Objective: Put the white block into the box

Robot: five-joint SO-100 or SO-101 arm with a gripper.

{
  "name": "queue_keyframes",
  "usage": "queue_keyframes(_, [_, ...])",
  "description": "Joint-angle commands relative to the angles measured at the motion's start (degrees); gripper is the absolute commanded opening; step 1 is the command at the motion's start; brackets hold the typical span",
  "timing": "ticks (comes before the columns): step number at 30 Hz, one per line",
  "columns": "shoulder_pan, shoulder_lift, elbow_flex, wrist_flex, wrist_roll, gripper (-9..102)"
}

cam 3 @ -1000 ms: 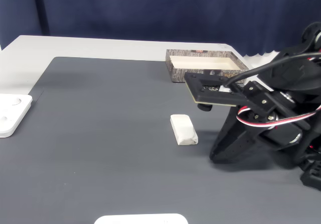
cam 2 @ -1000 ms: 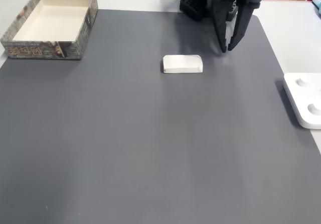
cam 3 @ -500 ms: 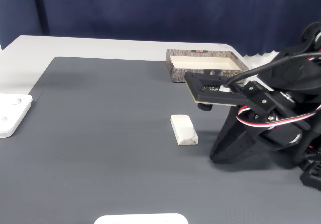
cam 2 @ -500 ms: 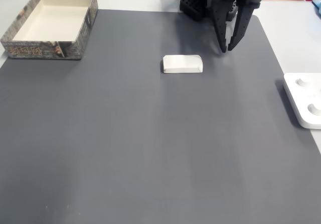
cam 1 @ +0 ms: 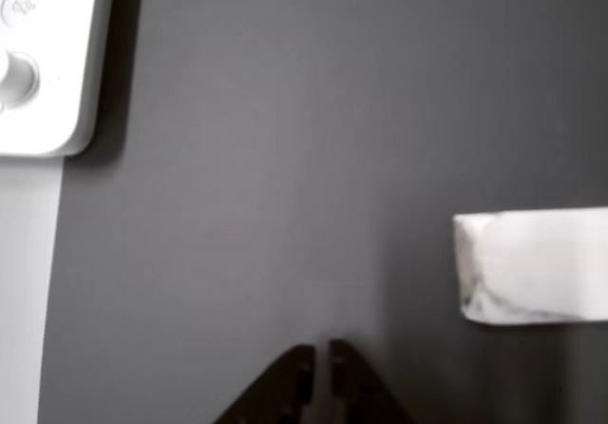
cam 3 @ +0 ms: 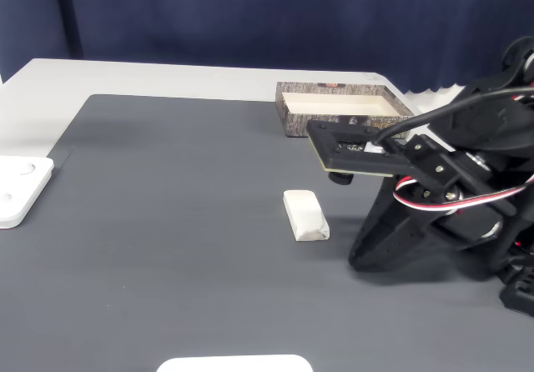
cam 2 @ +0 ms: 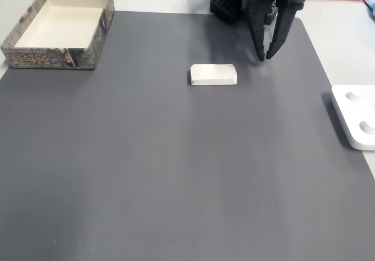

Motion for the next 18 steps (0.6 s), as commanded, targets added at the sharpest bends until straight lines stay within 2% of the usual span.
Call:
queue_keyframes(1, [0.5,2.0,1.1,0.1,-0.5,-1])
queue_keyframes(14, [2.1,-0.5,1.1,-0.8,-0.4,-2])
queue_keyframes(18, [3.9,-5.0,-4.5,-0.5,1.7,-2])
